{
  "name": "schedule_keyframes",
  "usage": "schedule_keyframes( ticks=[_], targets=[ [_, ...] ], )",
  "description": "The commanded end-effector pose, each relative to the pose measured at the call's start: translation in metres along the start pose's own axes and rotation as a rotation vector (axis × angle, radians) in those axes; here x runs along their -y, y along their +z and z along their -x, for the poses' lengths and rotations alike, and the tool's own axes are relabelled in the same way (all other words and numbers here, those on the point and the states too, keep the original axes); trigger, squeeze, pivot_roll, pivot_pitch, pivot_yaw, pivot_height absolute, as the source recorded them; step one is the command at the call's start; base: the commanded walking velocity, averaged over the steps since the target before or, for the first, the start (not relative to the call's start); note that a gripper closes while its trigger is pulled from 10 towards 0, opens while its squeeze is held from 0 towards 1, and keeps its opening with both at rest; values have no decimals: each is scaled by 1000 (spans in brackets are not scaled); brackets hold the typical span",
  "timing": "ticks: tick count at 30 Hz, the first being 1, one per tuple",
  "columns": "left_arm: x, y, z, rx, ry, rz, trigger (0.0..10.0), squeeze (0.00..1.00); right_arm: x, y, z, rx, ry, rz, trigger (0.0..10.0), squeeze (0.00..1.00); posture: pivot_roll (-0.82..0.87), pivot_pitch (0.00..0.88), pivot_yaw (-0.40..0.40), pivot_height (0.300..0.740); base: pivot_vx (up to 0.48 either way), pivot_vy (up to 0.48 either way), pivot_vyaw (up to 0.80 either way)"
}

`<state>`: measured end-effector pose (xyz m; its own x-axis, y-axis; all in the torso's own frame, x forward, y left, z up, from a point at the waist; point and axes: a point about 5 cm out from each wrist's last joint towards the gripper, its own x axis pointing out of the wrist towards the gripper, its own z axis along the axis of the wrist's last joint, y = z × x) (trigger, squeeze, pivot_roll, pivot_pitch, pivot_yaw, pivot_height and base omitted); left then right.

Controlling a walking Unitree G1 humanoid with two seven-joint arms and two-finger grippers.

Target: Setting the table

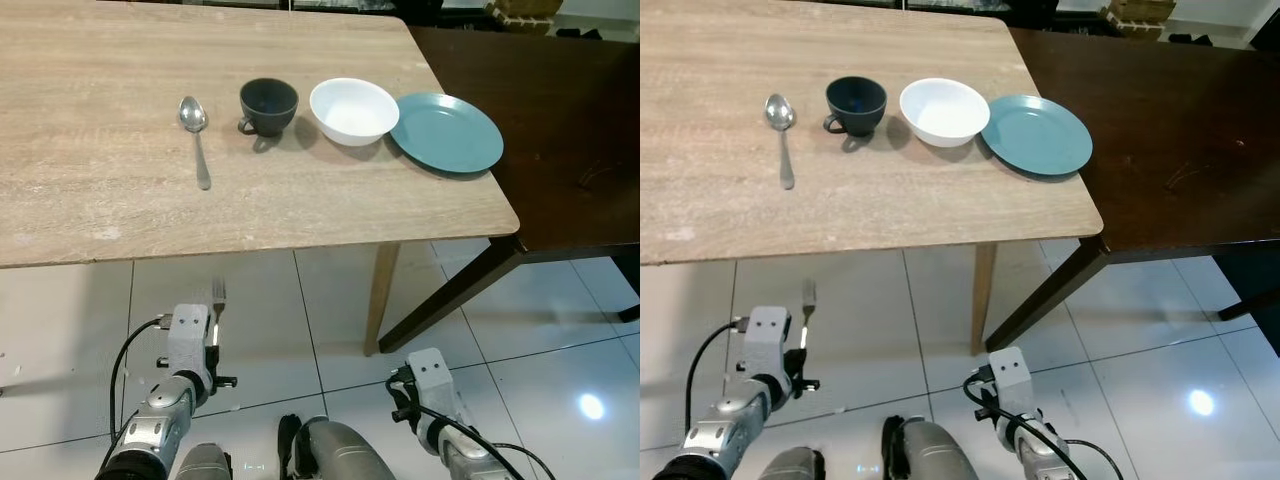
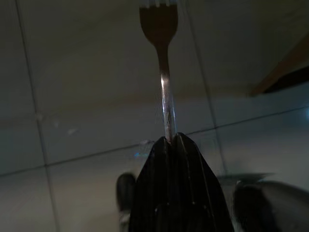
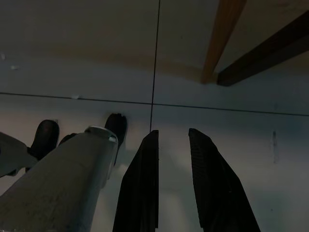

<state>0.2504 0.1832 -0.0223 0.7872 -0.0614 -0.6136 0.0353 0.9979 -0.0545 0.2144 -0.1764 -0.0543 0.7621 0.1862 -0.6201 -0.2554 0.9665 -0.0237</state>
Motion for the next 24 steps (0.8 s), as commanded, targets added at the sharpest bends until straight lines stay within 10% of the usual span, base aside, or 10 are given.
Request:
schedule_keyframes(
  ticks=[1,24],
  targets=[
    [3,-7,0,-18,11,-5,10000,0,2,-8,3,-26,-14,-14,10000,0,50,109,-81,740,0,0,0],
    [-6,-11,-5,17,107,-7,10000,0,4,-8,3,-22,-19,-13,10000,0,55,117,-79,740,0,229,0]
  ],
)
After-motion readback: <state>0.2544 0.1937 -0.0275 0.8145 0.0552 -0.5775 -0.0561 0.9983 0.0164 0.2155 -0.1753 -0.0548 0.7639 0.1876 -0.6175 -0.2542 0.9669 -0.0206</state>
